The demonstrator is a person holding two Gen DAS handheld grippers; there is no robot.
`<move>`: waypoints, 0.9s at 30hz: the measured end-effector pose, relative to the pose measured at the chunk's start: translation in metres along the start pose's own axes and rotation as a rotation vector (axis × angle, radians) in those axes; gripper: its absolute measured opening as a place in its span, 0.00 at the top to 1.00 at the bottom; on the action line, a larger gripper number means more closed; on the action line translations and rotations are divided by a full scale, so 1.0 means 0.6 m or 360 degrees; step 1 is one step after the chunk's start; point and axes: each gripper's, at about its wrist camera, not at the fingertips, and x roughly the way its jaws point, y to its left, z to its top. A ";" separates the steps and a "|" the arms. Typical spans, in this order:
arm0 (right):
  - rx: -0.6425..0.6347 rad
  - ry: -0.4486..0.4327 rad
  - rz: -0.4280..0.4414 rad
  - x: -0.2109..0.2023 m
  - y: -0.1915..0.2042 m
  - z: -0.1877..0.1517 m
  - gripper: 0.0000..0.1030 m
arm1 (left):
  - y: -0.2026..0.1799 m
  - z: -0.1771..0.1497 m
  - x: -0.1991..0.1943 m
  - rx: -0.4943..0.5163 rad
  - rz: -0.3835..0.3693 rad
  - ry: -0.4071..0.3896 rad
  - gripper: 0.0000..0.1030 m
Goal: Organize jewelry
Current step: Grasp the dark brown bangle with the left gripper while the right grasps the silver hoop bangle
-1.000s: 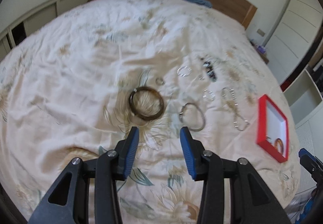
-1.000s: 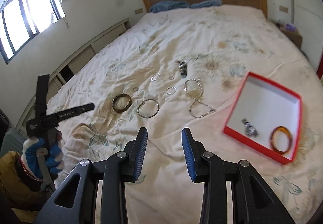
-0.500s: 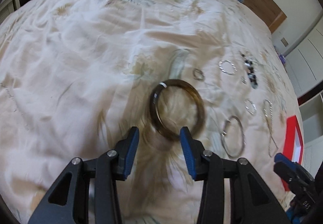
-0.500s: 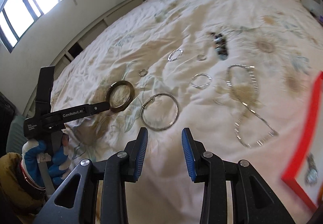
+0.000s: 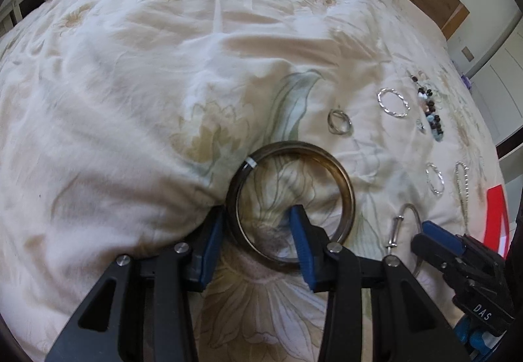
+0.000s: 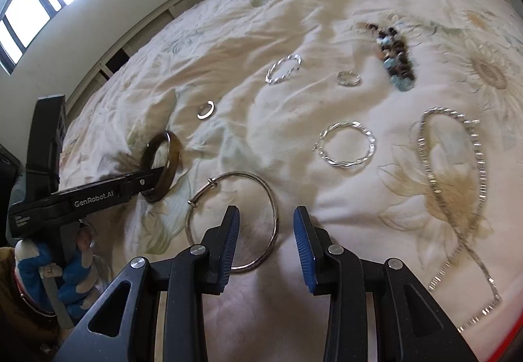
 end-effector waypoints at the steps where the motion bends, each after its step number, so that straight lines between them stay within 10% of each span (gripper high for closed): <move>1: -0.0019 0.0009 -0.0002 0.008 0.003 -0.001 0.67 | -0.004 -0.002 0.002 0.0023 0.0017 -0.0017 0.64; 9: -0.0064 0.0010 -0.0059 0.032 0.014 0.002 0.93 | -0.008 -0.006 0.000 0.0064 0.0008 -0.0091 0.77; 15: -0.0039 -0.0051 -0.0102 0.000 0.028 -0.008 0.95 | 0.011 -0.004 -0.029 -0.0036 -0.0131 -0.0093 0.91; 27: -0.0046 -0.0173 -0.0282 -0.141 0.083 -0.062 0.95 | -0.001 -0.052 -0.127 0.0068 -0.0044 -0.0151 0.92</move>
